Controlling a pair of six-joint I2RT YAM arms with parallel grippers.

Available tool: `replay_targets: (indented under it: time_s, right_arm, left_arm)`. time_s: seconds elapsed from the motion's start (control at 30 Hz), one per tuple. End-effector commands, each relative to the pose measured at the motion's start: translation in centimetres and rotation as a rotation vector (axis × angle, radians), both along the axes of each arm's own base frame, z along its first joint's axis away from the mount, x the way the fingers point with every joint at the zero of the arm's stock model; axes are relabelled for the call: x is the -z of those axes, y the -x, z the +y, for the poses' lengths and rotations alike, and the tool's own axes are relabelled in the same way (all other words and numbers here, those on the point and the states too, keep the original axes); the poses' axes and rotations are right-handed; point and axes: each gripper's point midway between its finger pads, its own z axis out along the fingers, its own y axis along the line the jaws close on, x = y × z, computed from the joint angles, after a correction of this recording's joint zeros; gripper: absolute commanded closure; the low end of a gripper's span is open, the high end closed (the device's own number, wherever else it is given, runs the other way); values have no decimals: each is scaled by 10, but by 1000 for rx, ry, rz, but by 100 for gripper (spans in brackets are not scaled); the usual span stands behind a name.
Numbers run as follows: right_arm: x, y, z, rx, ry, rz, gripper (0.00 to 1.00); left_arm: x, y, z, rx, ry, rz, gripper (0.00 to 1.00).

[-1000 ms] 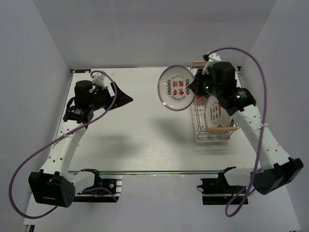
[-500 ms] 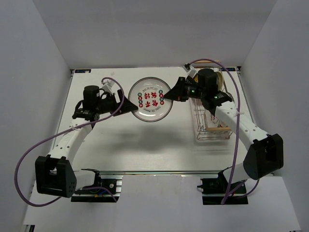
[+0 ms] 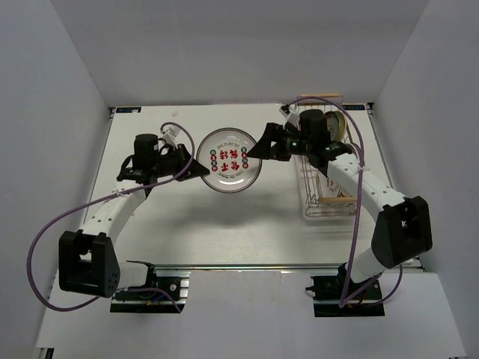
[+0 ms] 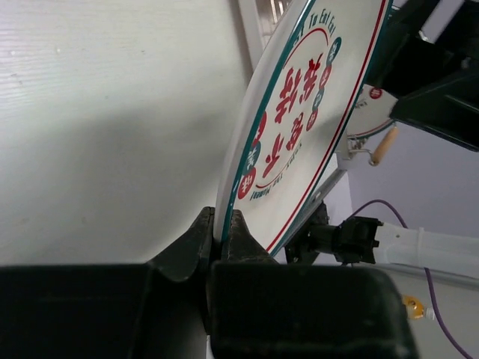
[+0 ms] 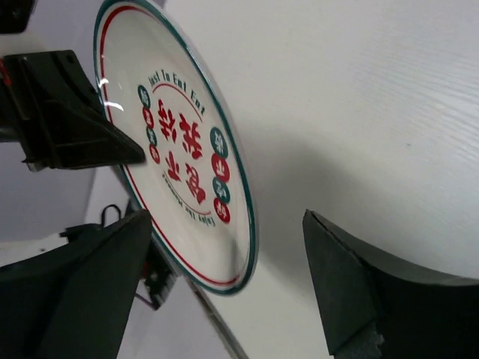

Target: Unload the plates from the dish rack

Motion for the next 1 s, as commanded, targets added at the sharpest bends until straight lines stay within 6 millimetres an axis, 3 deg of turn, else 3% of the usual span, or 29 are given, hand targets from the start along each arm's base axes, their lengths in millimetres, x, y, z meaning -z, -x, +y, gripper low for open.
replay_targets:
  time_s: [0.0,0.13,0.17,0.27,0.3,0.4,0.43,0.5,0.67,0.97]
  right_arm:
    - [-23,-8,-23,99,103,-103,11]
    - [-21,-14,-64,285,255,-148,11]
    - [-30,-16,-82,376,294,-182,11]
    - [-26,-10,-114,488,388,-222,11]
    - [-25,-8,-121,514,403,-225,11]
    - [-26,-3,-143,598,444,-246,11]
    - [-27,-2,-148,620,458,-250,11]
    - [-29,3,-152,617,470,-264,11]
    - [-24,9,-158,606,512,-243,11]
    - [-16,13,-169,641,565,-216,11]
  left_arm:
    - [4,-7,3,-17,-14,-12,100]
    - [15,-19,7,-65,-50,22,100]
    - [19,-20,9,-72,-66,39,100]
    - [36,-30,10,-81,-90,88,100]
    - [51,-31,6,-71,-98,131,100]
    - [65,-42,3,-55,-101,171,100]
    - [81,-44,2,-48,-111,219,100]
    - [85,-53,-3,-32,-118,218,100]
    - [115,-69,-8,-25,-157,312,100]
    - [153,-63,-1,-39,-254,462,98]
